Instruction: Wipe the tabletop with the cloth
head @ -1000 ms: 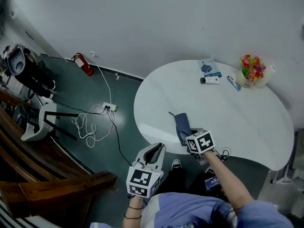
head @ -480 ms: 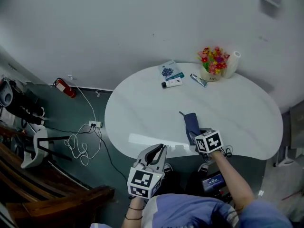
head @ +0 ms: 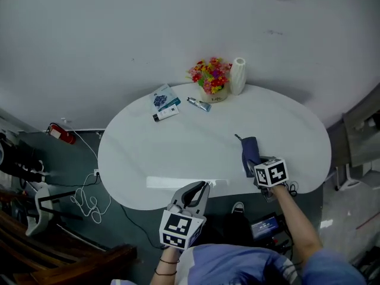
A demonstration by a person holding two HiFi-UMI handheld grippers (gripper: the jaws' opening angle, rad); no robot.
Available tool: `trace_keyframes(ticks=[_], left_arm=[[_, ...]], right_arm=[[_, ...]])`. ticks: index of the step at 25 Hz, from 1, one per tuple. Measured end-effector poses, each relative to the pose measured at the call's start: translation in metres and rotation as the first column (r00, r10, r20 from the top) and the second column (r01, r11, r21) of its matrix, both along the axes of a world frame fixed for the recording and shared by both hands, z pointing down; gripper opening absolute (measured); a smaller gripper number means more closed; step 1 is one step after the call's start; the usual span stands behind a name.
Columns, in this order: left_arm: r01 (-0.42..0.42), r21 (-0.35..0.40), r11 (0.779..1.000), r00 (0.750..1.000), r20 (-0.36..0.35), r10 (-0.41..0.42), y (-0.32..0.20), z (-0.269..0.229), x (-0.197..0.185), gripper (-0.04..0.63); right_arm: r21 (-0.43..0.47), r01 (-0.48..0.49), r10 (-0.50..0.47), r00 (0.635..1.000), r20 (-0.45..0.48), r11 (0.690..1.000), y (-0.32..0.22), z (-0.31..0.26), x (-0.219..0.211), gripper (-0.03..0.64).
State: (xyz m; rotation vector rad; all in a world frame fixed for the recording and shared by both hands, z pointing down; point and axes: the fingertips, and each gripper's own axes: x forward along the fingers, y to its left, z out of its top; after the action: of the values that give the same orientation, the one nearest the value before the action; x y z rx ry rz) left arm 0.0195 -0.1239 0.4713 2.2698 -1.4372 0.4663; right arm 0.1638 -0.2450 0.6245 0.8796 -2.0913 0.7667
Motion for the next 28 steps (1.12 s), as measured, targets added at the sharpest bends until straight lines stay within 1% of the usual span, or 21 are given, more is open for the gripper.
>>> trace_keyframes(ticks=[7, 11, 15, 19, 22, 25, 28], left_arm=[[-0.109, 0.006, 0.994, 0.994, -0.019, 0.109, -0.034, 0.002, 0.092, 0.020], [-0.166, 0.006, 0.986, 0.986, -0.024, 0.166, -0.046, 0.002, 0.136, 0.020], [-0.207, 0.006, 0.978, 0.978, -0.026, 0.207, -0.054, 0.001, 0.170, 0.020], [-0.236, -0.001, 0.972, 0.971, -0.025, 0.236, -0.058, 0.002, 0.193, 0.020], [-0.246, -0.006, 0.969, 0.969, -0.028, 0.246, -0.060, 0.002, 0.203, 0.020], [-0.245, -0.009, 0.970, 0.969, -0.027, 0.244, -0.062, 0.002, 0.207, 0.020], [-0.245, -0.014, 0.969, 0.969, -0.022, 0.244, -0.063, 0.003, 0.208, 0.020]], right_arm=[[0.009, -0.136, 0.136, 0.990, -0.040, 0.991, -0.030, 0.004, 0.127, 0.071], [0.024, -0.225, 0.226, 0.972, -0.065, 0.974, -0.042, 0.000, 0.198, 0.070], [0.042, -0.295, 0.297, 0.949, -0.104, 0.955, -0.049, 0.001, 0.268, 0.071], [0.054, -0.383, 0.387, 0.912, -0.137, 0.922, -0.050, 0.003, 0.336, 0.071], [0.063, -0.442, 0.446, 0.881, -0.157, 0.895, -0.050, 0.003, 0.380, 0.071], [0.068, -0.492, 0.496, 0.852, -0.171, 0.868, -0.049, 0.004, 0.414, 0.071], [0.068, -0.521, 0.524, 0.832, -0.183, 0.851, -0.047, 0.006, 0.435, 0.071]])
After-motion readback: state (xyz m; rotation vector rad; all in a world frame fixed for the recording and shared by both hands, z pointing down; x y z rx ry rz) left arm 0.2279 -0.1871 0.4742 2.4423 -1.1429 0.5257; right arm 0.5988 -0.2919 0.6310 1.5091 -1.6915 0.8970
